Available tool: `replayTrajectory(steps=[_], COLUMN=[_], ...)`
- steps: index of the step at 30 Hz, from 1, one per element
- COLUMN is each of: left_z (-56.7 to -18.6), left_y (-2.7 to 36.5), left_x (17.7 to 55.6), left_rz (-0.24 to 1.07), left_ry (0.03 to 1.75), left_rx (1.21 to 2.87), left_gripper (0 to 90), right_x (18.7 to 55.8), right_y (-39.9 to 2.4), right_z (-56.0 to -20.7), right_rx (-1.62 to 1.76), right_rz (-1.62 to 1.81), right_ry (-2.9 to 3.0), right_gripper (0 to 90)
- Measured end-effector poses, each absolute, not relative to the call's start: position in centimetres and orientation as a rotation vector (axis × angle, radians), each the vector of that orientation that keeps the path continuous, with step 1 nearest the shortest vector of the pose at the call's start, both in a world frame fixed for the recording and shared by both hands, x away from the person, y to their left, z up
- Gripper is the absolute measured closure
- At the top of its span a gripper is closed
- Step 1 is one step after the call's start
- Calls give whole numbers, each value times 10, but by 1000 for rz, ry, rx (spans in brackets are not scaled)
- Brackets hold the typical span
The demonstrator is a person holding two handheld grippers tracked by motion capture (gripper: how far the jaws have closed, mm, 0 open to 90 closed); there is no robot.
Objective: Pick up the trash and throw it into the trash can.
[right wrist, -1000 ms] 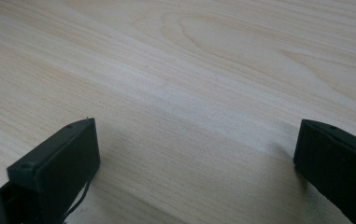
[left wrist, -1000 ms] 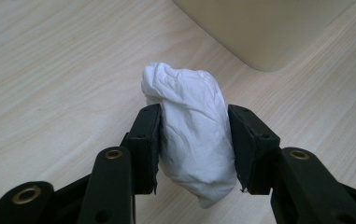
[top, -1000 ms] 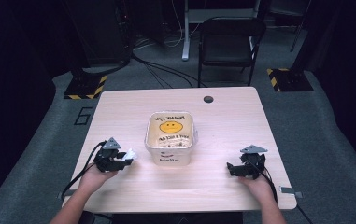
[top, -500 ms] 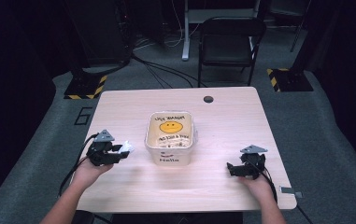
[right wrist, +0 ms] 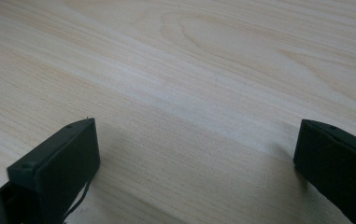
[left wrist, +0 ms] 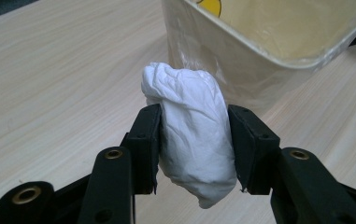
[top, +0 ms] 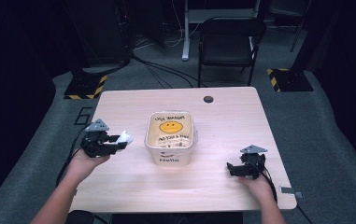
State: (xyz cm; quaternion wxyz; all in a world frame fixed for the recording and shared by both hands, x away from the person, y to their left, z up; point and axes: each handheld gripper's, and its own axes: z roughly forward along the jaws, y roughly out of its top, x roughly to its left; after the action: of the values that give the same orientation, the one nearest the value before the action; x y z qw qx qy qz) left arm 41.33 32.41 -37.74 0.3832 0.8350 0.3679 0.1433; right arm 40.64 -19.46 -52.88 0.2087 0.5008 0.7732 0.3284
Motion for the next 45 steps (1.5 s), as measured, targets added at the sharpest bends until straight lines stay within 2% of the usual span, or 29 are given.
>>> replayTrajectory(steps=[19,45], left_z=[-332,-343], left_y=[288,233], left_x=[430,456], left_rz=[380,307], left_ry=[834,780], left_rx=[2154,2174], left_gripper=[561,562], right_x=[407,407], right_y=[-195,-194], right_z=[-529,-529], right_rx=[1391,1390], right_rz=[912,913], right_ry=[2152,2153], right_gripper=[0,0])
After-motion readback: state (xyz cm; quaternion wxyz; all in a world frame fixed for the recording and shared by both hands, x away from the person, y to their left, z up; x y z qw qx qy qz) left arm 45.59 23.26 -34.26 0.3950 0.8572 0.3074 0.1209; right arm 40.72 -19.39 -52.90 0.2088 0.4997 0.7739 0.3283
